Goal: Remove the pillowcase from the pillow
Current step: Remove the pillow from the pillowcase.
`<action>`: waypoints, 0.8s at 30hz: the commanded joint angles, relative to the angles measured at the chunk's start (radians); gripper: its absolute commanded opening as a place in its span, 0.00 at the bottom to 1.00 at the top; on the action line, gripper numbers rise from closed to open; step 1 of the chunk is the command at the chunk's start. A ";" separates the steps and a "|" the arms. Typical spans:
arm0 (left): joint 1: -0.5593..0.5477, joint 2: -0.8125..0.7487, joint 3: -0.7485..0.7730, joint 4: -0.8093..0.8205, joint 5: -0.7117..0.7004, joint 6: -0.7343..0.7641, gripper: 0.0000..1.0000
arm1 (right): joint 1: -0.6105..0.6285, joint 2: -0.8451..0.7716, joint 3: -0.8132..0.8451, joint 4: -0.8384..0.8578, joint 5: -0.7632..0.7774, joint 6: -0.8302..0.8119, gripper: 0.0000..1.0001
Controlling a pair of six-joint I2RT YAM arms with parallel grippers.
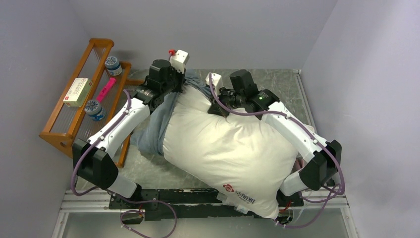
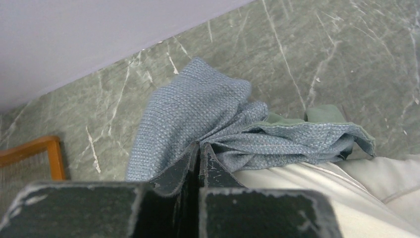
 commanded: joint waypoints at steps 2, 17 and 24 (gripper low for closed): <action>0.104 0.024 0.025 0.016 -0.196 -0.010 0.05 | 0.001 -0.124 -0.012 -0.117 -0.001 -0.019 0.00; 0.179 0.140 0.017 -0.028 -0.145 -0.088 0.05 | -0.020 -0.172 -0.044 -0.070 0.041 -0.037 0.00; 0.203 0.208 0.037 -0.067 -0.136 -0.102 0.05 | -0.032 -0.213 -0.053 -0.062 0.027 -0.068 0.00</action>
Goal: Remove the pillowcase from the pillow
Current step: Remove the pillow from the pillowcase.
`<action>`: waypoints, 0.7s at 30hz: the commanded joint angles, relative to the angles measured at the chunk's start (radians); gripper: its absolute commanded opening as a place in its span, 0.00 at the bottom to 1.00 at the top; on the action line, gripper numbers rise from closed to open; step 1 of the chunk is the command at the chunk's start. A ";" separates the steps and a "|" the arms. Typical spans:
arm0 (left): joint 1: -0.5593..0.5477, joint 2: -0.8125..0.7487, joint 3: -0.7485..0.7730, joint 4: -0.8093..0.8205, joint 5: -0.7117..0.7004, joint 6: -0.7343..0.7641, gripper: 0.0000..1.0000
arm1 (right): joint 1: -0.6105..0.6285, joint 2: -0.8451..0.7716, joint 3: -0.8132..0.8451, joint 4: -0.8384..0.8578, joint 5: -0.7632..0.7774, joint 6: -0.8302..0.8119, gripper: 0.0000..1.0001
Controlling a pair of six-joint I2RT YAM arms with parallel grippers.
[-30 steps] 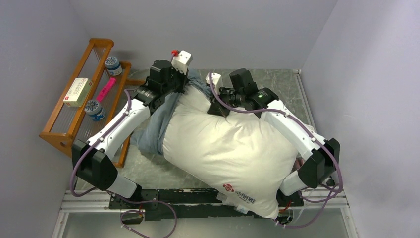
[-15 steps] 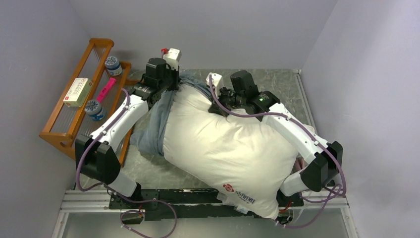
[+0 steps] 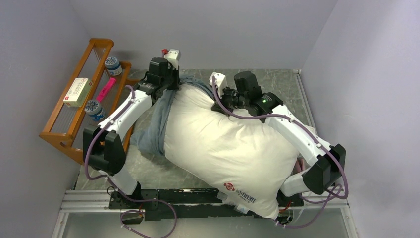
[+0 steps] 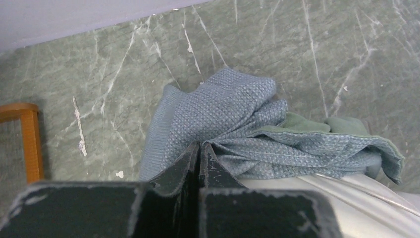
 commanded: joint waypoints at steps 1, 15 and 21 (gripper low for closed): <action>0.094 0.075 0.007 -0.076 -0.161 0.026 0.05 | -0.018 -0.169 0.000 -0.126 -0.050 -0.040 0.00; 0.102 0.123 0.007 -0.082 -0.126 0.031 0.05 | -0.058 -0.208 -0.070 -0.031 0.151 -0.004 0.00; 0.102 0.061 -0.029 -0.022 -0.028 0.044 0.13 | -0.065 -0.150 -0.079 0.006 0.250 0.034 0.00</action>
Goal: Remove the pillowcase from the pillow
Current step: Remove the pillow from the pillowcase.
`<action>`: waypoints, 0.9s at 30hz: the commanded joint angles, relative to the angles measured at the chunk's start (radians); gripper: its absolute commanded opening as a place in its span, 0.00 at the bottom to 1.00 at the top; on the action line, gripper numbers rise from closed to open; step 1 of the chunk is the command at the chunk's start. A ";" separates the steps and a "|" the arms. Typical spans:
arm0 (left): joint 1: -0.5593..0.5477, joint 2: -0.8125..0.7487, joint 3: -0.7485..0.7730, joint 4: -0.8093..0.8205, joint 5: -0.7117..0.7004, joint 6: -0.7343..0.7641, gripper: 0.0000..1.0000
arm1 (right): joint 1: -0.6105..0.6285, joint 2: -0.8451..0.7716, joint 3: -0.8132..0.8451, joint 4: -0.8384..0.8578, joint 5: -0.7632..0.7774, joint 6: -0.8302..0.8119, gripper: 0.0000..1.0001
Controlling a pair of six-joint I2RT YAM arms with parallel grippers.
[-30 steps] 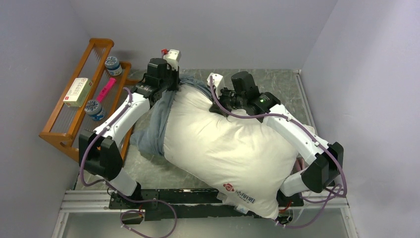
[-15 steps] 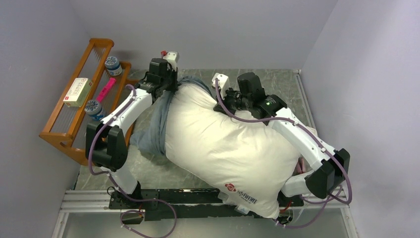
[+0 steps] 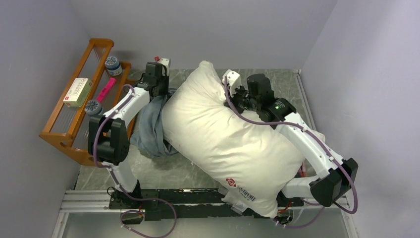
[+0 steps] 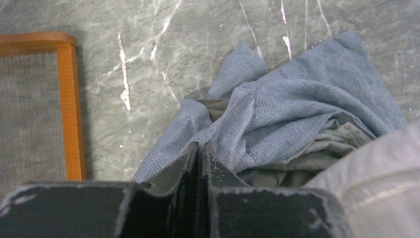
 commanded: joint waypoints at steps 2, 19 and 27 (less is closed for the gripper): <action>-0.005 -0.103 -0.037 0.079 0.077 0.023 0.18 | -0.011 0.019 0.004 0.002 0.095 0.052 0.00; -0.007 -0.367 -0.154 0.060 0.088 -0.047 0.70 | 0.033 -0.004 0.042 0.042 0.085 0.065 0.85; -0.006 -0.591 -0.306 -0.015 0.006 -0.063 0.77 | 0.253 0.039 0.115 0.012 0.192 -0.048 0.96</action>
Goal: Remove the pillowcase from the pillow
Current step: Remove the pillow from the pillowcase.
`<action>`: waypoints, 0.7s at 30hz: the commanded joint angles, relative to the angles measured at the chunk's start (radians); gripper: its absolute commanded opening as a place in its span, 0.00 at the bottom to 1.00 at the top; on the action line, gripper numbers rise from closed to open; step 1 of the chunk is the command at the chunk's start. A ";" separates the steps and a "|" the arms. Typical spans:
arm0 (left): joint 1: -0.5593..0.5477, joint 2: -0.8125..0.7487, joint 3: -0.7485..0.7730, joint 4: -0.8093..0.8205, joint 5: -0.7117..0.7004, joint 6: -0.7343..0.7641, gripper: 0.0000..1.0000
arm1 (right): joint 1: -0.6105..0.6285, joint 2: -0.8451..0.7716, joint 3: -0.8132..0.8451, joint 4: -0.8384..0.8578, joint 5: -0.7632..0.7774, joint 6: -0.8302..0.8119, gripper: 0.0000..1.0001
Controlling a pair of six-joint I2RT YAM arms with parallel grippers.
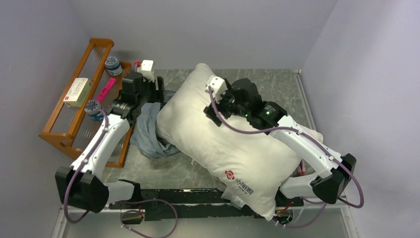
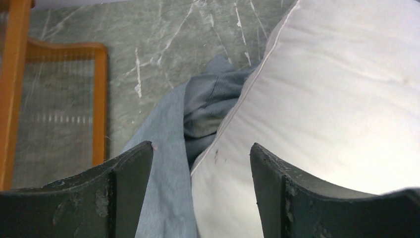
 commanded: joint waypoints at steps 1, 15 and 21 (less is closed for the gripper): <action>-0.003 -0.128 -0.068 -0.042 -0.064 -0.027 0.77 | 0.103 0.011 0.071 -0.007 0.035 -0.069 0.96; -0.005 -0.412 -0.361 -0.066 -0.155 -0.049 0.80 | 0.396 0.206 0.111 -0.008 0.111 -0.170 1.00; -0.004 -0.440 -0.418 -0.029 -0.148 -0.066 0.80 | 0.400 0.310 0.062 -0.025 0.206 -0.186 1.00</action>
